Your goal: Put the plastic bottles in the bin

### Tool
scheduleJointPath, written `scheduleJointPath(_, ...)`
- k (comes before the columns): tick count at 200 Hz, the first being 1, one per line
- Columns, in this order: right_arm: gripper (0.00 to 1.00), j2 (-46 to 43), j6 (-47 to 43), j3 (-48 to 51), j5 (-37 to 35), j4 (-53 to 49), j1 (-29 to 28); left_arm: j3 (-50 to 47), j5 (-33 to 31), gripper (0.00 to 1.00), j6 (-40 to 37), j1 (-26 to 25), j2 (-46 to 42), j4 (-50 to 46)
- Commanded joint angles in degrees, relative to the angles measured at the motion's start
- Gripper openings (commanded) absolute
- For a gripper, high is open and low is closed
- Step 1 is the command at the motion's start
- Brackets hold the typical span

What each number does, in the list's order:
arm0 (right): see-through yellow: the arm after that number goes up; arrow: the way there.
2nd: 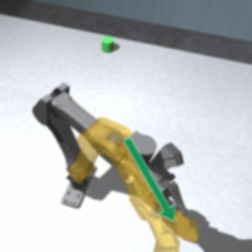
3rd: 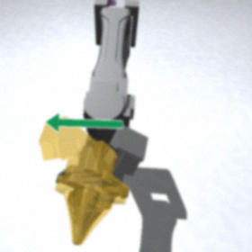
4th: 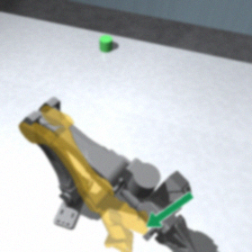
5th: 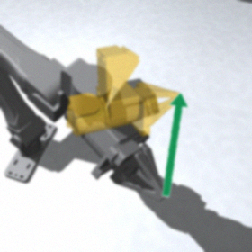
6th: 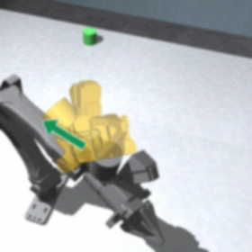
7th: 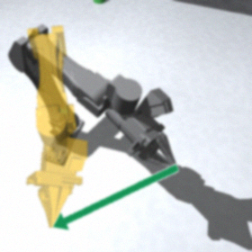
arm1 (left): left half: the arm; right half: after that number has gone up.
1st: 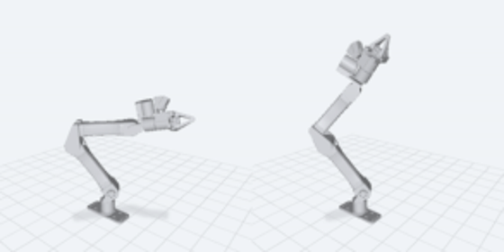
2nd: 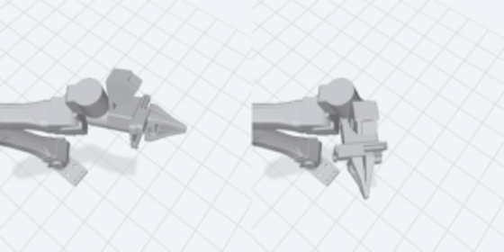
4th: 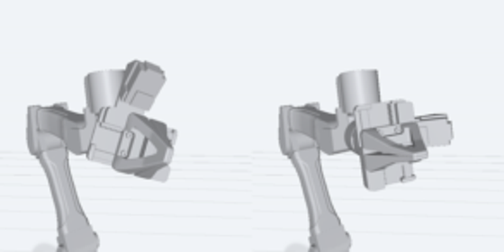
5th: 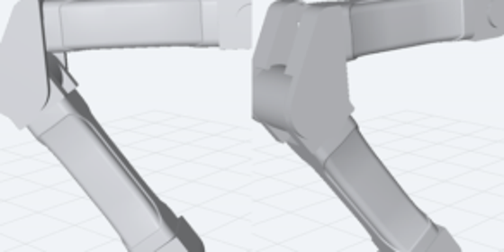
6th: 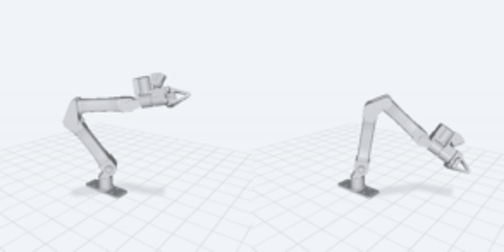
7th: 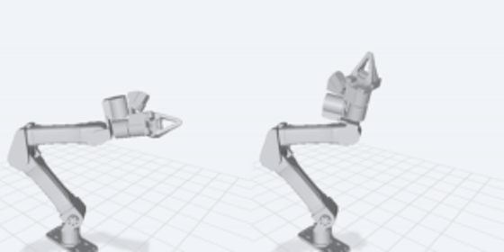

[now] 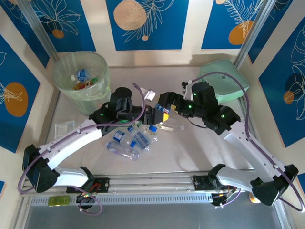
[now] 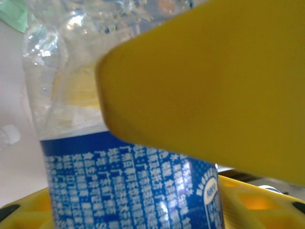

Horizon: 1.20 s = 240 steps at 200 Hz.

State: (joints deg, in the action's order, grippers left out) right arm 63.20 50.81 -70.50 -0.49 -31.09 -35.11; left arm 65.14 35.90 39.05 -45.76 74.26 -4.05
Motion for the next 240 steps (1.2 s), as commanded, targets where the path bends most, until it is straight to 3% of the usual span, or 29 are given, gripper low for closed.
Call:
scheduleJointPath(1, 0.99, -0.04, -3.76, -6.34, -14.06, -8.17, 1.06, 3.49, -8.29, 0.47, -2.66, 1.67, -0.95, -5.52)
scheduleJointPath(31, 0.99, -4.26, -1.22, -3.92, -21.99, -6.57, 4.92, 7.94, -17.74, 0.45, 0.99, 10.53, -3.19, -13.50)
scheduleJointPath(72, 0.99, -5.67, -1.16, 3.17, -18.79, 3.40, 6.90, 25.56, -30.72, 0.41, 2.63, 29.90, 1.39, -33.40)
scheduleJointPath(112, 1.00, -1.00, 1.64, 5.55, -14.27, 4.82, 6.61, 42.89, -40.82, 0.39, 3.95, 41.12, 12.94, -46.89)
scheduleJointPath(125, 1.00, 0.60, 1.55, 5.38, -14.19, 3.60, 6.08, 46.71, -42.08, 0.32, 6.09, 43.97, 16.61, -50.08)
scheduleJointPath(178, 1.00, 1.97, -0.36, 8.89, -15.32, 3.63, 5.32, 51.31, -46.91, 0.32, -0.62, 46.78, 26.02, -53.32)
scheduleJointPath(211, 1.00, 2.39, -0.59, 10.73, -14.12, 4.93, 5.23, 51.67, -51.15, 0.41, -6.74, 47.43, 28.55, -54.21)
scheduleJointPath(240, 1.00, 3.66, -0.97, 10.71, -13.71, 4.88, 5.23, 51.44, -54.26, 0.44, -7.61, 47.60, 30.20, -56.85)
